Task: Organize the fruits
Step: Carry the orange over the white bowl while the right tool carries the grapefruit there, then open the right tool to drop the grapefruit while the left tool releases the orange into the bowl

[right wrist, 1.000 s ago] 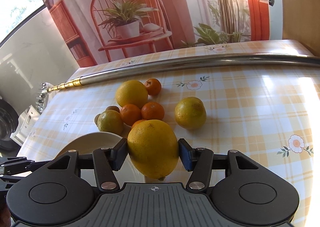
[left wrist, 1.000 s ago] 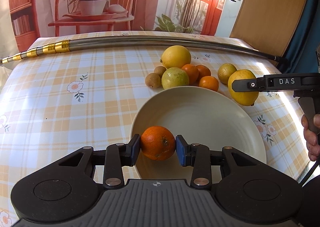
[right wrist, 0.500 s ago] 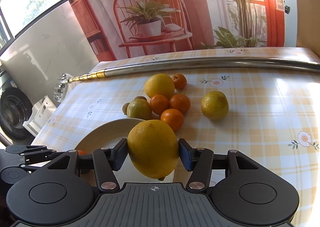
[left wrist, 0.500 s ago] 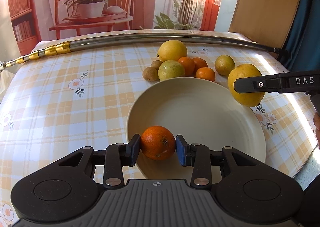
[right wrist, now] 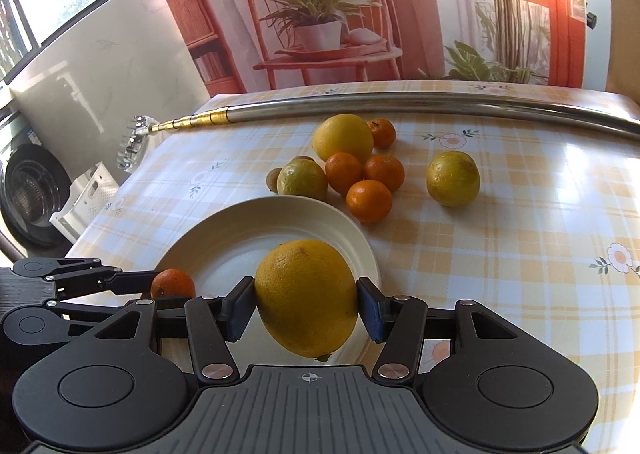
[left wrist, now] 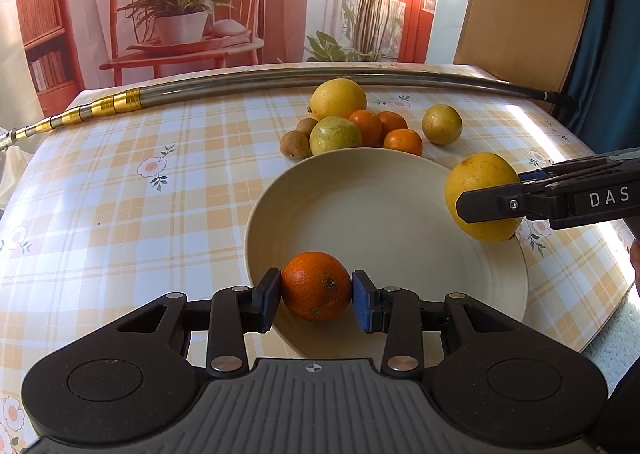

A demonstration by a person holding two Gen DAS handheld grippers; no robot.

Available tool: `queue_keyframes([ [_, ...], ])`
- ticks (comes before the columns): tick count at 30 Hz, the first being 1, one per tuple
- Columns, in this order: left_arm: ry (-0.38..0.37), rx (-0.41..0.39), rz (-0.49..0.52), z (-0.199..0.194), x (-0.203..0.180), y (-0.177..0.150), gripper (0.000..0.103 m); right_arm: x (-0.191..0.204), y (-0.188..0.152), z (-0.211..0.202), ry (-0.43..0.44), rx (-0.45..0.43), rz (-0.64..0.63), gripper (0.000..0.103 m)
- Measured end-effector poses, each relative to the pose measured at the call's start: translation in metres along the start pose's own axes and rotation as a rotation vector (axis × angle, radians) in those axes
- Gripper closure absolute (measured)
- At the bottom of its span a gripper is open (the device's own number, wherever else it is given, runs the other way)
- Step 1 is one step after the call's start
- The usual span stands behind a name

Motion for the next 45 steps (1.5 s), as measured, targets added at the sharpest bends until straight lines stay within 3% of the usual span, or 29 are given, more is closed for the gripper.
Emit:
queue_keyframes([
  [13,0.016,-0.024,0.001,-0.001,-0.002,-0.002,0.062,0.001,-0.015,0.010,-0.001,0.057,-0.008,0.052],
  [26,0.016,-0.027,0.000,-0.001,-0.003,-0.003,0.062,0.001,-0.015,0.012,-0.003,0.058,-0.005,0.051],
  [45,0.008,-0.021,-0.009,-0.003,-0.001,0.002,0.057,-0.013,0.011,-0.006,-0.043,-0.072,0.020,0.043],
])
Point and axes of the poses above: each gripper's, at about its wrist camera, not at the fingertips, and z roughly the way its jaws point, x to its left, y to its top, the point moved 10 cm from there along z, roughly the way its jaws point, and after that the axes turned 4 degrees about -x, right-handed, at the moved point
